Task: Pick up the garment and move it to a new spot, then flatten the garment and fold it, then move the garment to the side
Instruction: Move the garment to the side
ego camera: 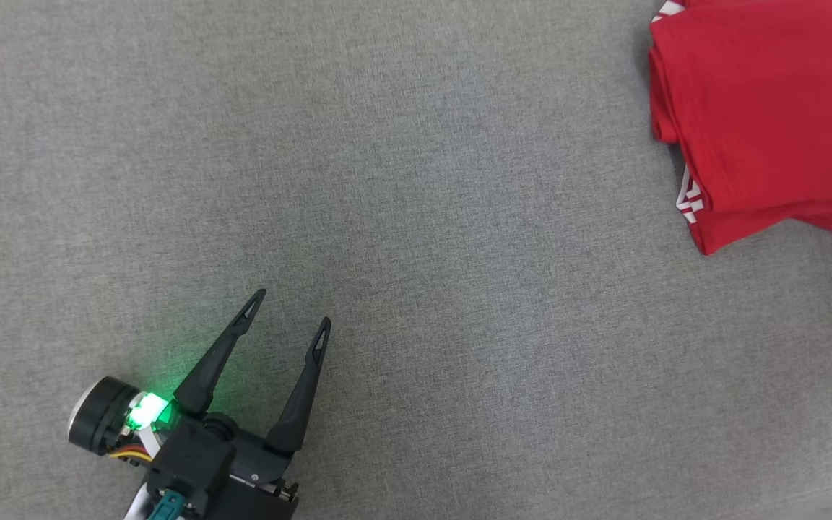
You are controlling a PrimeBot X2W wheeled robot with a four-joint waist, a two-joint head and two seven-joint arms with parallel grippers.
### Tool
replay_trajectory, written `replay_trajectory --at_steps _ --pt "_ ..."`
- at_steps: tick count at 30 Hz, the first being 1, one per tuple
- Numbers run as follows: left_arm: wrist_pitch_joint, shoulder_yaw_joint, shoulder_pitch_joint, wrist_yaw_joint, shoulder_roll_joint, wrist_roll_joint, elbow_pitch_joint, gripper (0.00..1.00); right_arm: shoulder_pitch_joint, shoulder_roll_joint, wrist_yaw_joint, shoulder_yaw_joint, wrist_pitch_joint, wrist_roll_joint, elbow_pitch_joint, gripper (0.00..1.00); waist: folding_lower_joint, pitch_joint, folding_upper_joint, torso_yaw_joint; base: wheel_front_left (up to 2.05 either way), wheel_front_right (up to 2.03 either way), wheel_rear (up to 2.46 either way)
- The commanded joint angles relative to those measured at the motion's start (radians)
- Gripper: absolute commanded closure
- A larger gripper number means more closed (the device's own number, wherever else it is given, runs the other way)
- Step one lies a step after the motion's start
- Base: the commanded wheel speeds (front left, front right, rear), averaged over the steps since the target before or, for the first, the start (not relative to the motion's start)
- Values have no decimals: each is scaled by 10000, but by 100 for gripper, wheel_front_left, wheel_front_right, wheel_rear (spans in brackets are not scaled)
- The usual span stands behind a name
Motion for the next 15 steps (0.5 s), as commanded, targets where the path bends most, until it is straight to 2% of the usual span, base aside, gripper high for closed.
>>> replay_trajectory --at_steps 1,5,9,12,15 --pt "-26 -4 47 30 -13 25 82 0 -174 37 -24 -76 -74 -351 264 0 -1 -103 -1 21 0 0 0" --pt "-29 52 138 70 -118 -45 76 0 -411 -114 -24 -986 -81 -1928 212 0 -1 -388 -1 47 0 0 0" --pt "-27 134 360 146 -271 -91 124 0 601 201 -24 -2745 -81 -3415 -807 0 -1 -895 -1 48 0 0 0" --pt "-29 211 571 225 -471 -198 206 0 1735 617 -24 -4294 -87 -4474 -1964 0 -1 -1380 -1 79 0 0 0" --pt "-29 304 804 269 -749 -369 334 0 3215 1401 -24 -5534 -82 -5544 -3160 0 -1 -1905 -1 145 0 0 0"
